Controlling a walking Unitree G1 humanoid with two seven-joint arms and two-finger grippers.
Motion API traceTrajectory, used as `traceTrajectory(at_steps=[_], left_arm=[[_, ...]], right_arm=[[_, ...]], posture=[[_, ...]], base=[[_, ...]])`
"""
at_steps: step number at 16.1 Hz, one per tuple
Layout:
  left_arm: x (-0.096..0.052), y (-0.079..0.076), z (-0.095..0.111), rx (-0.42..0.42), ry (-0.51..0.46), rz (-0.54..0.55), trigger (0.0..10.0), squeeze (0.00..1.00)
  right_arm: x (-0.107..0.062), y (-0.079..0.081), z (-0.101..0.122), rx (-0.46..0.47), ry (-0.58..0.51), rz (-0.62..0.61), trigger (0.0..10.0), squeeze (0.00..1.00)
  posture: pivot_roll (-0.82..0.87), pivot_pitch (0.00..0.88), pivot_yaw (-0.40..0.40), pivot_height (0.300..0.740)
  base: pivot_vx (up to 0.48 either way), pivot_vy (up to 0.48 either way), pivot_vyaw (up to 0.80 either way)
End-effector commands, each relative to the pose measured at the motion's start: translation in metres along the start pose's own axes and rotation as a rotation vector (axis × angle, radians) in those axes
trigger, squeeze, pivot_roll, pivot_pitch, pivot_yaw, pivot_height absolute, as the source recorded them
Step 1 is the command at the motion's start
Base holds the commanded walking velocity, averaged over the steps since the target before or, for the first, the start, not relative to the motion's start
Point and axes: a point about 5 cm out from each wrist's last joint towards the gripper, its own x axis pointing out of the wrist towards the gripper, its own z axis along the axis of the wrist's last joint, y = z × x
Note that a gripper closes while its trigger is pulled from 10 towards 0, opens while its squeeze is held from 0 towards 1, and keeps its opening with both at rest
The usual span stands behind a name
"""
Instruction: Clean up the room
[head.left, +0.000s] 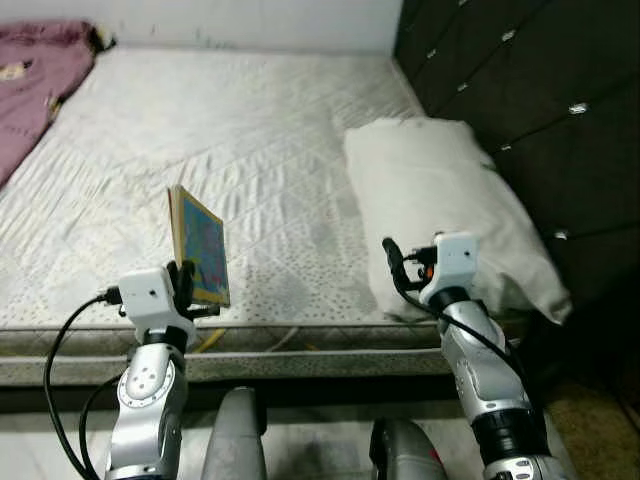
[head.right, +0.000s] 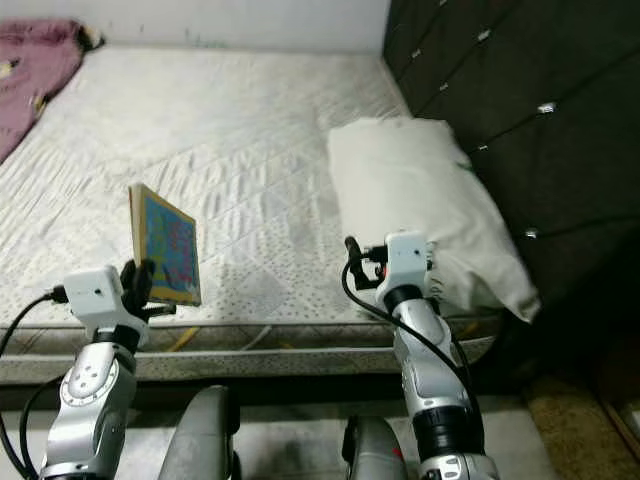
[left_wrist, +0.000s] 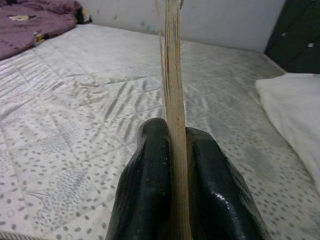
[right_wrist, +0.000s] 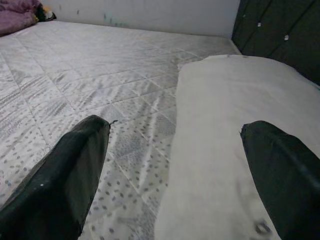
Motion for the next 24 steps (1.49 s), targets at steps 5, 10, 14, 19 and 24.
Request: traceTrajectory(at_steps=[5,10,14,19,24], left_arm=[[0.0047,-0.0025,0.0129,0.006,-0.057,-0.016,10.0,0.0],[0.006,-0.0028,0.0127,0.005,-0.054,-0.022,10.0,0.0],[0.0071,-0.0039,0.013,0.008,-0.057,-0.029,10.0,0.0],[0.008,-0.0042,0.0131,0.008,-0.056,-0.029,10.0,0.0],[0.0086,-0.0048,0.0123,0.005,-0.052,-0.02,10.0,0.0]], right_arm=[[0.0016,-0.0017,0.0051,-0.002,-0.019,-0.015,10.0,0.0],[0.0026,-0.0012,0.0051,0.003,-0.018,-0.013,10.0,0.0],[0.0033,-0.0012,0.0051,0.002,-0.018,-0.011,10.0,0.0],[0.0039,-0.001,0.0054,-0.001,-0.019,-0.01,10.0,0.0],[0.0036,-0.0005,0.0052,-0.002,-0.019,-0.009,10.0,0.0]], posture=[[0.0,0.0,-0.004,0.639],[-0.01,0.0,-0.002,0.639],[-0.01,0.0,-0.002,0.639],[-0.01,0.0,-0.002,0.639],[-0.01,0.0,-0.002,0.639]], base=[[0.0,0.0,0.0],[0.0,0.0,0.0],[0.406,0.0,0.0],[0.365,0.0,0.0],[0.17,0.0,0.0]])
